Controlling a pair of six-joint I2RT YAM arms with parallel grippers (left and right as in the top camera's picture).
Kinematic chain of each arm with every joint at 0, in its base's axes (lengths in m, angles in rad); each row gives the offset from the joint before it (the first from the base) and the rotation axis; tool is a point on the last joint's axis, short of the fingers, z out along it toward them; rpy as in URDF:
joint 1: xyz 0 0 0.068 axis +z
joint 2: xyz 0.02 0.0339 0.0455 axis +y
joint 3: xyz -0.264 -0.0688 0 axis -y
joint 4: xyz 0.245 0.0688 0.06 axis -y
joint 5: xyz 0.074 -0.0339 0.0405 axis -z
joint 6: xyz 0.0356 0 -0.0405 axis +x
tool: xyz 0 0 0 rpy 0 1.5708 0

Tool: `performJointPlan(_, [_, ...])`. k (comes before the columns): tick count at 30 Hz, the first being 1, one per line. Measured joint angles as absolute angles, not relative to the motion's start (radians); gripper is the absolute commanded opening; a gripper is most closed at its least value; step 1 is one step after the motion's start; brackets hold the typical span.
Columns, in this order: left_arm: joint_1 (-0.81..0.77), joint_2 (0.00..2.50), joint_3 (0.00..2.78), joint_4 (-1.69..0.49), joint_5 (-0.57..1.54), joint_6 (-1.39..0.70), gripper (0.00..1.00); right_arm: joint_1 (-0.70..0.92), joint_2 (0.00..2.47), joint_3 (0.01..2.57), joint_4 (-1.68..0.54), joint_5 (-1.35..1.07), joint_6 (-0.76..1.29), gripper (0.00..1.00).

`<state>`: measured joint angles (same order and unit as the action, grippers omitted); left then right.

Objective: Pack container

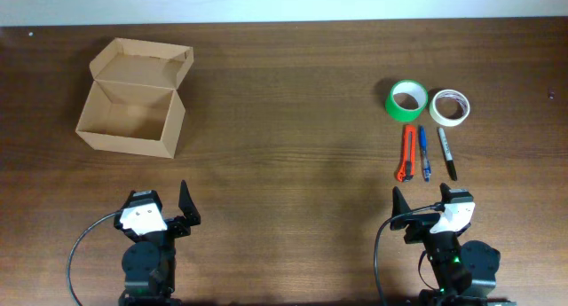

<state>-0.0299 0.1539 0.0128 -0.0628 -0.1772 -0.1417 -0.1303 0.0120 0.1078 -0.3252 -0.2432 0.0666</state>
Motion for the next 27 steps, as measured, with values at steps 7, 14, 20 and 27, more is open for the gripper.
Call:
performJointPlan(7, [-0.03, 0.154, 0.013, -0.063, -0.177, -0.142, 1.0, -0.13, 0.012, 0.108, -0.325, -0.243, 0.066, 0.99])
performJointPlan(14, [-0.03, 0.154, 0.013, -0.063, -0.177, -0.142, 1.0, -0.13, 0.012, 0.108, -0.325, -0.243, 0.066, 0.99])
performJointPlan(20, [-0.03, 0.154, 0.013, -0.063, -0.177, -0.142, 1.0, -0.13, 0.012, 0.108, -0.325, -0.243, 0.066, 0.99])
performJointPlan(27, [-0.03, 0.154, 0.013, -0.052, -0.181, -0.142, 1.0, -0.13, 0.012, 0.108, -0.325, -0.244, 0.067, 0.99])
